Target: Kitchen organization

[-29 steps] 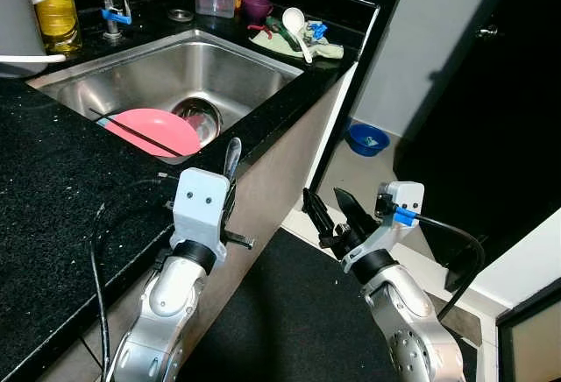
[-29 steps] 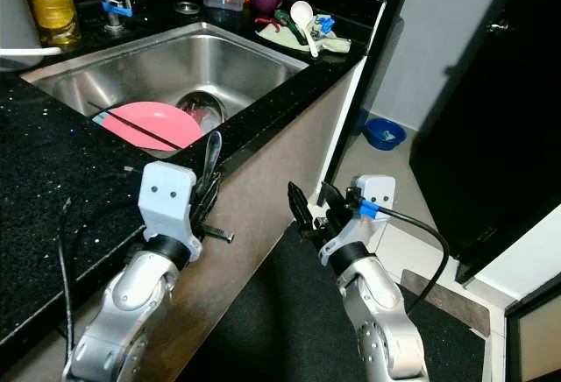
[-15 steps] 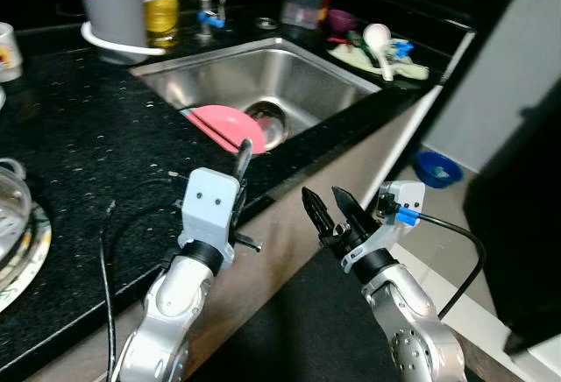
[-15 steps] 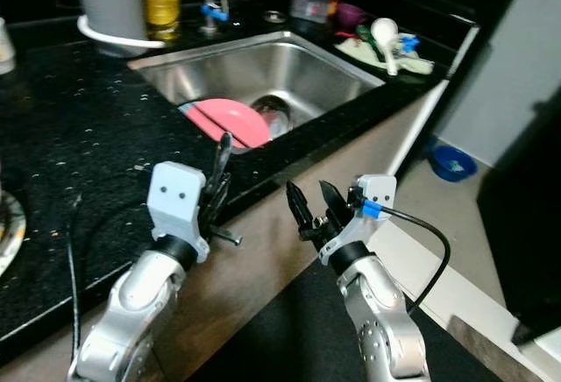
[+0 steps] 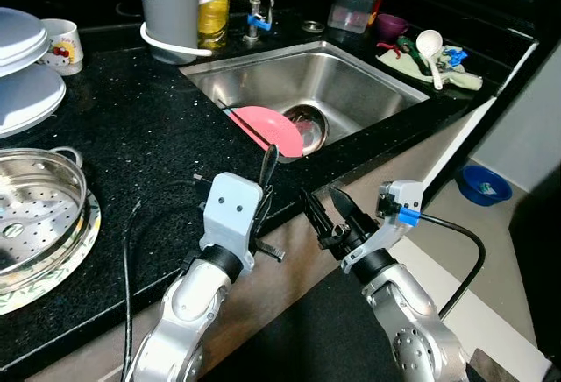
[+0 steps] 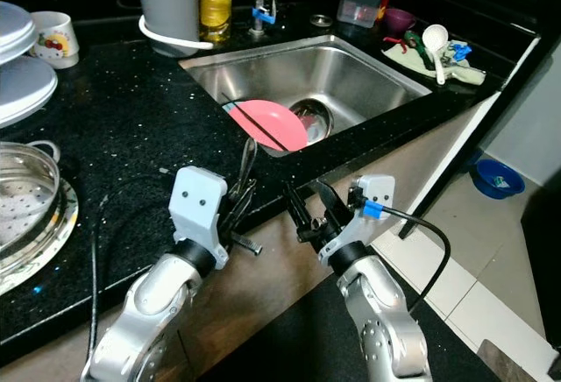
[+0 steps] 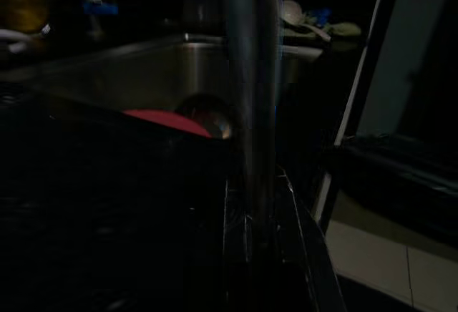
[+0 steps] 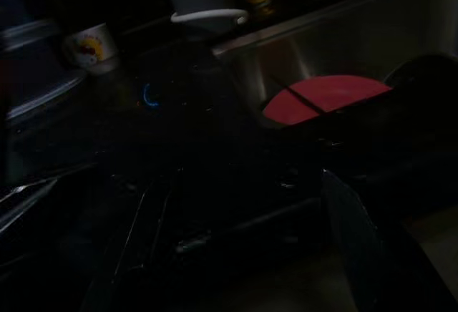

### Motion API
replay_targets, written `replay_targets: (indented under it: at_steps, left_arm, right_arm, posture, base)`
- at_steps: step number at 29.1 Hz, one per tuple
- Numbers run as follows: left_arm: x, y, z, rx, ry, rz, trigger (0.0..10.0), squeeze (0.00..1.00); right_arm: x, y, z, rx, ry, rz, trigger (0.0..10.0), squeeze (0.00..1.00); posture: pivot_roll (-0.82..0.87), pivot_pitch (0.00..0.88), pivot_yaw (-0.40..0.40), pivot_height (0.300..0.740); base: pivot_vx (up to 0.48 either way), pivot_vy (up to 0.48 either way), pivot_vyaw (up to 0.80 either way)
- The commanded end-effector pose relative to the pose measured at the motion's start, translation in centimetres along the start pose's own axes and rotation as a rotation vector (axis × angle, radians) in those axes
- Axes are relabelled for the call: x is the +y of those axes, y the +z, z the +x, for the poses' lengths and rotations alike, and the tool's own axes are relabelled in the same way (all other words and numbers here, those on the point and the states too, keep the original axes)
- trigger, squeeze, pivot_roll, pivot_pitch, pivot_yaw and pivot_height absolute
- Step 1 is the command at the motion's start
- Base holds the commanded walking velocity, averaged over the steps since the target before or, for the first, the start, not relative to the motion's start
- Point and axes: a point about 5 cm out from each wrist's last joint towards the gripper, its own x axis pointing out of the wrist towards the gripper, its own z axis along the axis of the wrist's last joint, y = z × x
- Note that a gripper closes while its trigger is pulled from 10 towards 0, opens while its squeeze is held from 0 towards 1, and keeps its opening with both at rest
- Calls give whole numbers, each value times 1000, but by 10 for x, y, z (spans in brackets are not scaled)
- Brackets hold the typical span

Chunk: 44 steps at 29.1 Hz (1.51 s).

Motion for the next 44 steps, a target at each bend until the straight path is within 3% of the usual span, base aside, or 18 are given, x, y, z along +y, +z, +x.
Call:
replay_targets:
  at_steps: [1,5,17,21,26,31,37,44]
  left_arm:
    - [16,5,-1,-27,64,45,10000,0]
    - [14,14,1,-73,33,54,10000,0]
    - [-12,73,17,-304,-183,-20,10000,0]
    - [-7,86,21,-348,-170,-45,10000,0]
    - [22,99,33,-383,-76,-23,10000,0]
    - [36,104,38,-387,-33,-24,10000,0]
    - [33,102,40,-366,-46,-24,10000,0]
    - [25,99,39,-355,-79,-40,10000,0]
  right_arm:
    - [-2,1,-1,0,-5,17,10000,0]
    - [-2,1,-1,-4,-1,19,10000,0]
    - [-4,4,-2,-18,-3,29,10000,0]
    - [-4,5,-2,-26,-3,29,10000,0]
    - [-11,26,6,-107,-25,21,10000,0]
    - [-13,39,10,-148,-23,1,10000,0]
    - [-14,46,11,-170,-13,-32,10000,0]
    - [-13,47,10,-187,-27,-57,10000,0]
  posture:
    - [68,37,-192,740]
    - [68,37,-191,740]
    - [65,32,-193,740]
    - [67,33,-194,740]
    - [74,34,-191,740]
    - [77,22,-185,740]
    - [82,18,-180,740]
    - [88,9,-175,740]
  base:
    - [0,0,0]
    - [0,0,0]
    - [0,0,0]
    - [0,0,0]
    - [0,0,0]
    - [0,-109,0]
    - [0,-279,0]
    - [0,-298,775]
